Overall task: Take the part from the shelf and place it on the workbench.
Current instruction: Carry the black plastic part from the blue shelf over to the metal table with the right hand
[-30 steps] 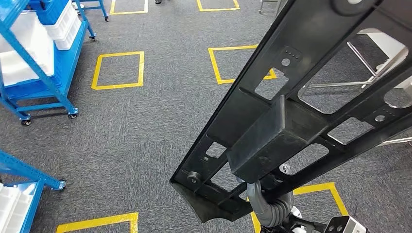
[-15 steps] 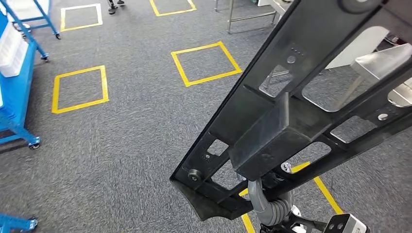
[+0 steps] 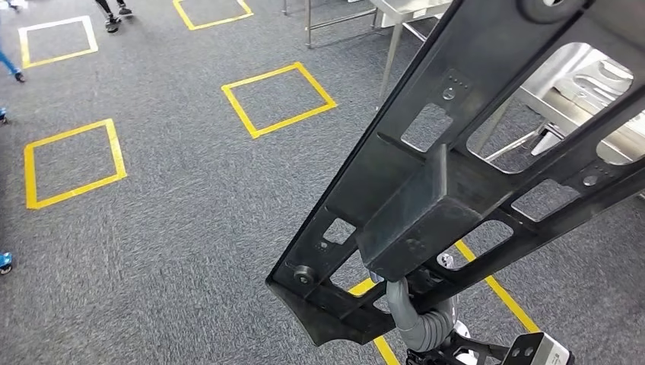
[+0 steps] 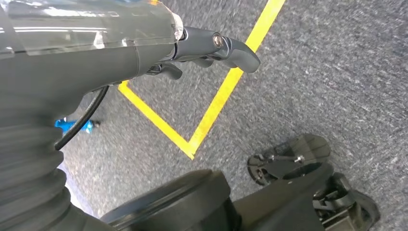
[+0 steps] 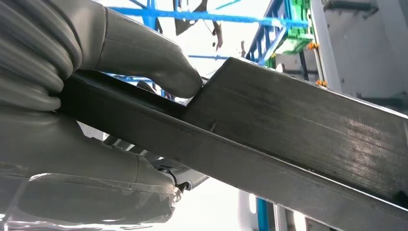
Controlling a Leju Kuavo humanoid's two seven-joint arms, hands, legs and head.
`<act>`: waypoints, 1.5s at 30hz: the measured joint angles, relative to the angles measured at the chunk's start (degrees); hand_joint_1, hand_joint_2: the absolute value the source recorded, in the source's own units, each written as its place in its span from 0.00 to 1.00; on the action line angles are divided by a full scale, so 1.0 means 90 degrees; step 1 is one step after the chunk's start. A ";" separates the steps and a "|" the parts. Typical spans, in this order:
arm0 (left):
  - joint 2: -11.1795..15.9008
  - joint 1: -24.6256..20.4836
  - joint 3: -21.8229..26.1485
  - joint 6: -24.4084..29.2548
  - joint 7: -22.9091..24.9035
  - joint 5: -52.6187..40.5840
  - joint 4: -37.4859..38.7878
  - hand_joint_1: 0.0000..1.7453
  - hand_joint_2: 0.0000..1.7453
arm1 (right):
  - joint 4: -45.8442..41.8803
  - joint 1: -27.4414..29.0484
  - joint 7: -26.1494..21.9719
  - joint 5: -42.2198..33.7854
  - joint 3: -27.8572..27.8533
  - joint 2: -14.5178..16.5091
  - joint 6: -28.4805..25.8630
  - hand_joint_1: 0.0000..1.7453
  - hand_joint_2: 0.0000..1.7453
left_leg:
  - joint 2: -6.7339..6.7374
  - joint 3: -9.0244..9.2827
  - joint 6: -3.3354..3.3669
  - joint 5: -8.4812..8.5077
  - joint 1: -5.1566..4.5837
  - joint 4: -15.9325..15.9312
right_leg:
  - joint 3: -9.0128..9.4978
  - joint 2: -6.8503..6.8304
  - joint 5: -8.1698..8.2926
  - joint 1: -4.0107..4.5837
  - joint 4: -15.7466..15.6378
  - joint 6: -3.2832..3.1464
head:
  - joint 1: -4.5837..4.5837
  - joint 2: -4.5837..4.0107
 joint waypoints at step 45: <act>-0.0033 -0.0024 0.0015 -0.0016 0.0006 -0.0010 -0.0024 0.00 1.00 | 0.0062 -0.0097 0.0041 -0.0024 -0.0079 0.0070 0.0108 1.00 1.00 | -0.0965 -0.0279 -0.0215 0.0111 0.0123 0.0309 | 0.0072 0.1163 0.0000 -0.0113 -0.0062 -0.0046 | -0.0002 0.0000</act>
